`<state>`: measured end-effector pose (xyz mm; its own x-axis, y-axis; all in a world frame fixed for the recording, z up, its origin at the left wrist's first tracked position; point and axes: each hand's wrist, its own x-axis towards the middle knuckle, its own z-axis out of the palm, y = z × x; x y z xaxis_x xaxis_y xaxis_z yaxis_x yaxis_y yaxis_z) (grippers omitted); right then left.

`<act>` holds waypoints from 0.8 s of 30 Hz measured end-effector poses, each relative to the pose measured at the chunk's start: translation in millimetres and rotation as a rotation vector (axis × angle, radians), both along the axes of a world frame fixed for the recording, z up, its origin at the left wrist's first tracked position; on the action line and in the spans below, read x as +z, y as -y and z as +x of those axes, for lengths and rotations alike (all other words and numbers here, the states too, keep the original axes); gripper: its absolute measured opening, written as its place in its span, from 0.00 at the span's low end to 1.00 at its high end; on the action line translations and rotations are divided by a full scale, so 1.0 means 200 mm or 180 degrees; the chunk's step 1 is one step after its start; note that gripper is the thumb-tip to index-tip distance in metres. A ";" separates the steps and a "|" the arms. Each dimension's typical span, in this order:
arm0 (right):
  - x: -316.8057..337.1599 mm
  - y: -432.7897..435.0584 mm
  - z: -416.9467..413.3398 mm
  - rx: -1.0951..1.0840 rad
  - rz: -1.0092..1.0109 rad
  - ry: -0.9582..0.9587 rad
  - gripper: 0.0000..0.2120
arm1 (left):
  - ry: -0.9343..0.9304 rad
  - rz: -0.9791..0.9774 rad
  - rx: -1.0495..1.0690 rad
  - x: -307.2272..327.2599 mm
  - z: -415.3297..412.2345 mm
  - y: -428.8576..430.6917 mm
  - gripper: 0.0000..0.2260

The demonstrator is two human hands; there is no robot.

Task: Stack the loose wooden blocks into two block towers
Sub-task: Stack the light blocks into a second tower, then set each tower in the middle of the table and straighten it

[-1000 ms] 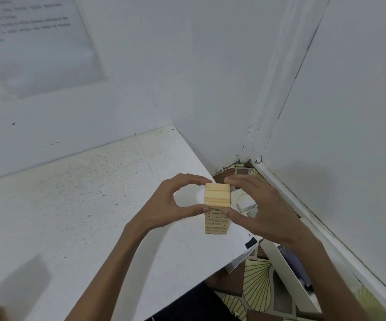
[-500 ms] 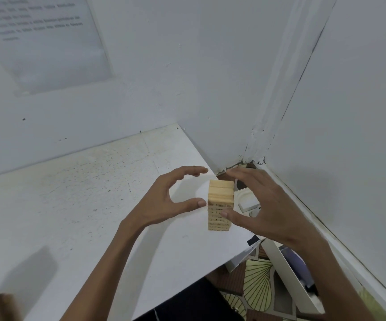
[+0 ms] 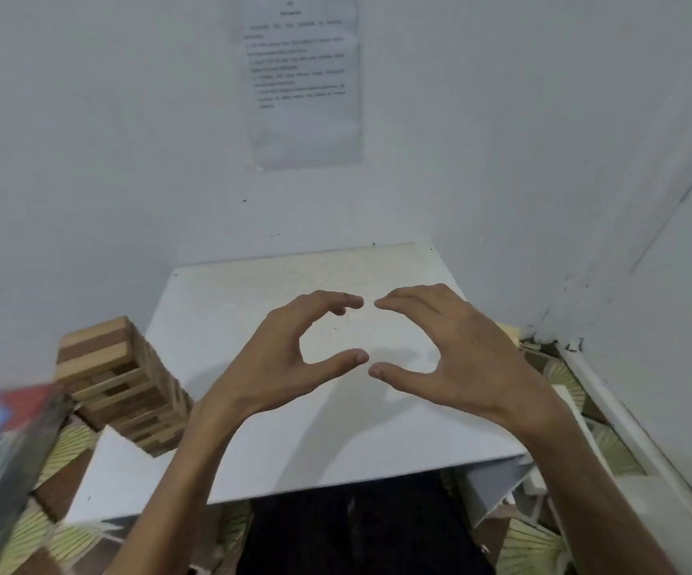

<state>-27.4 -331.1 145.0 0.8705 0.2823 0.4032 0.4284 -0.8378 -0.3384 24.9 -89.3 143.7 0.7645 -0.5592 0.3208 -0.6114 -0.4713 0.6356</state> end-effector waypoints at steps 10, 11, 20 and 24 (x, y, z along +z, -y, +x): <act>0.09 -0.59 0.08 0.0874 -0.0482 -0.0616 0.26 | 0.0441 0.0747 0.1182 0.10 -0.41 -0.58 0.20; 0.08 -0.66 0.09 0.0930 -0.0632 -0.0761 0.27 | 0.0449 0.0769 0.1333 0.10 -0.46 -0.65 0.20; -0.15 -1.09 0.23 0.1029 -0.1339 -0.1452 0.35 | -0.0051 0.0778 0.2420 -0.14 -0.66 -1.16 0.28; -0.30 -1.18 0.30 0.1056 -0.1117 -0.1583 0.39 | -0.0534 0.0841 0.2432 -0.34 -0.53 -1.22 0.32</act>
